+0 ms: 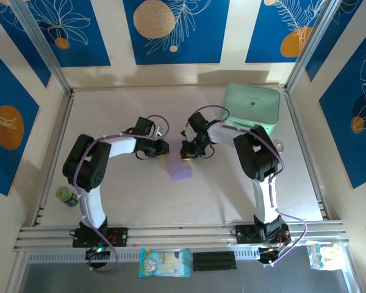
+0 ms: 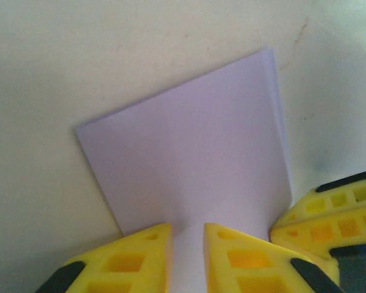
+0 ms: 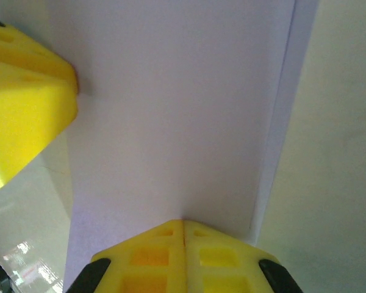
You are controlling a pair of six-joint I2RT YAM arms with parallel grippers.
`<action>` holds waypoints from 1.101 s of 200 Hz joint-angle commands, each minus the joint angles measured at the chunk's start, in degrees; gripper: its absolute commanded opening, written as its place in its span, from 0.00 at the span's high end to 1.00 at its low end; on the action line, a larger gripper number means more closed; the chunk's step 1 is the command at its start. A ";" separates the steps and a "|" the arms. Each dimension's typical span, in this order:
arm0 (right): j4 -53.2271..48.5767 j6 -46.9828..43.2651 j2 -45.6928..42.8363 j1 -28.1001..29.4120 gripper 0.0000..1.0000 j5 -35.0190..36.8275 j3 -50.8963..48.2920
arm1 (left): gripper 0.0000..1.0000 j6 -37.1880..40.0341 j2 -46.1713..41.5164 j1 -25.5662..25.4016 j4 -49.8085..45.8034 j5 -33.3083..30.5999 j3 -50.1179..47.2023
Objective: Fold a paper plane with a square sheet of paper (pick it up from the middle)
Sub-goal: First fold the square sheet of paper in half at the center of the table.
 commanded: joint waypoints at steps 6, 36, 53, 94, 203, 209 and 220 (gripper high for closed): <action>-0.89 5.06 1.39 0.33 0.95 4.11 -4.95 | 0.75 -7.83 -7.89 -1.81 7.22 -0.79 -5.49; 0.51 8.60 1.26 0.64 0.95 5.14 -6.94 | 0.74 -14.43 -10.44 -4.92 9.44 -0.29 -10.08; 0.71 9.23 1.21 0.72 0.95 5.67 -7.46 | 0.74 -16.77 -10.05 -6.01 9.31 0.33 -11.11; 0.35 9.35 1.43 0.50 0.95 6.13 -7.34 | 0.76 -16.84 -8.11 -6.86 6.88 -0.60 -11.72; -0.41 11.05 3.26 -0.30 0.96 7.03 -7.42 | 0.83 -8.38 -7.74 -6.80 -2.16 -2.96 -12.83; -0.47 11.13 3.37 -0.33 0.96 7.10 -7.52 | 0.83 -7.97 -8.31 -6.79 -3.12 -3.12 -12.53; -0.30 11.25 3.42 -0.42 0.96 7.22 -7.61 | 0.83 -7.85 -9.85 -6.78 -3.75 -2.49 -11.96</action>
